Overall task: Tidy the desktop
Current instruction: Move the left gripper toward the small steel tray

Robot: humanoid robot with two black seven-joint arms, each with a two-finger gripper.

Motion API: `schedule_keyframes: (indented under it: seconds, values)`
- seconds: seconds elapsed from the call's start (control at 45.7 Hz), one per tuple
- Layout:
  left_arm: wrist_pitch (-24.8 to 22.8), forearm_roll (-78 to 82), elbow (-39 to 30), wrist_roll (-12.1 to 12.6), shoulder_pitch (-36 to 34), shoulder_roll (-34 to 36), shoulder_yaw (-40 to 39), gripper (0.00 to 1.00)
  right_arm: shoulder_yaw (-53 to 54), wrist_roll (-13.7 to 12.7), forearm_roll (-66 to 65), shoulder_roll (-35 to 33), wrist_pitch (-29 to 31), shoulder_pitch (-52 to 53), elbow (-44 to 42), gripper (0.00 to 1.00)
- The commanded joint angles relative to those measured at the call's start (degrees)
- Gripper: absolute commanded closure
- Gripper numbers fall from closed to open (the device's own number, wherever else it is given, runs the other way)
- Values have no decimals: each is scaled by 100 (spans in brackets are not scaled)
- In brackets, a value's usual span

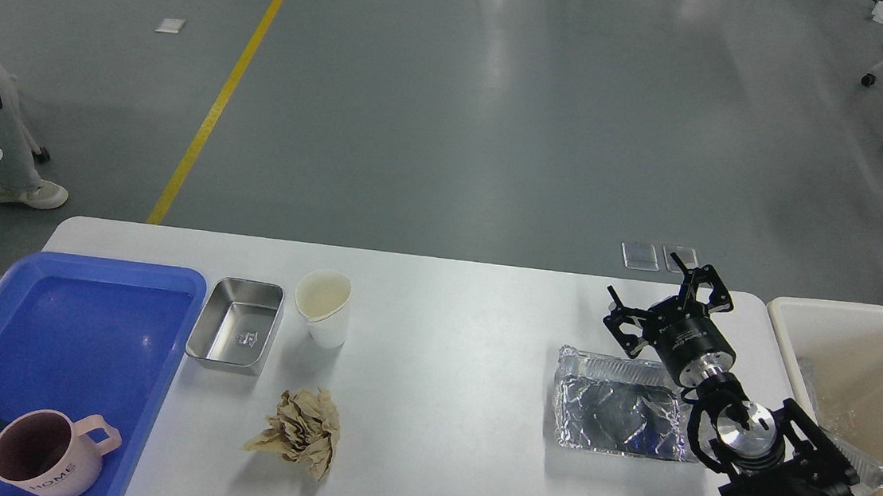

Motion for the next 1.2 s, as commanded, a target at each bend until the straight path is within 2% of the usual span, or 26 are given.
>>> schedule_keyframes:
  seconds: [0.0, 0.197, 0.263, 0.394, 0.569, 0.591, 0.788, 1.029, 1.182]
  values:
    - [-199, -307, 4, 9, -8, 168, -156, 4, 0, 0, 0, 2, -1, 0, 7, 0]
    - [-190, -298, 13, 26, -131, 177, -121, 4, 0, 0, 0, 10, -1, 0, 16, 0]
    - [-146, -280, 48, 105, -122, 124, -103, 4, 0, 0, 0, 10, -1, 0, 16, 0]
    - [126, -228, 127, 395, -79, -200, -42, 4, 0, 0, 0, 10, -1, 0, 16, 0]
    - [556, 229, 241, 905, -52, -1149, 362, 4, 0, 0, 0, 10, -1, 0, 25, 0]
    - [722, 430, 302, 958, -52, -1481, 476, 4, 0, 0, 0, 2, -9, -9, 16, 0]
    - [1532, 1275, 768, 993, -34, -2652, 1214, 4, 0, 0, 0, -7, -36, -9, 25, 0]
    - [2648, 1565, 1699, 1037, -34, -3549, 2128, 5, 0, 0, 0, -25, -27, -53, 16, 0]
    - [3009, 1583, 2368, 1037, -35, -4129, 2568, 5, 0, 0, 0, -42, -27, -79, 16, 0]
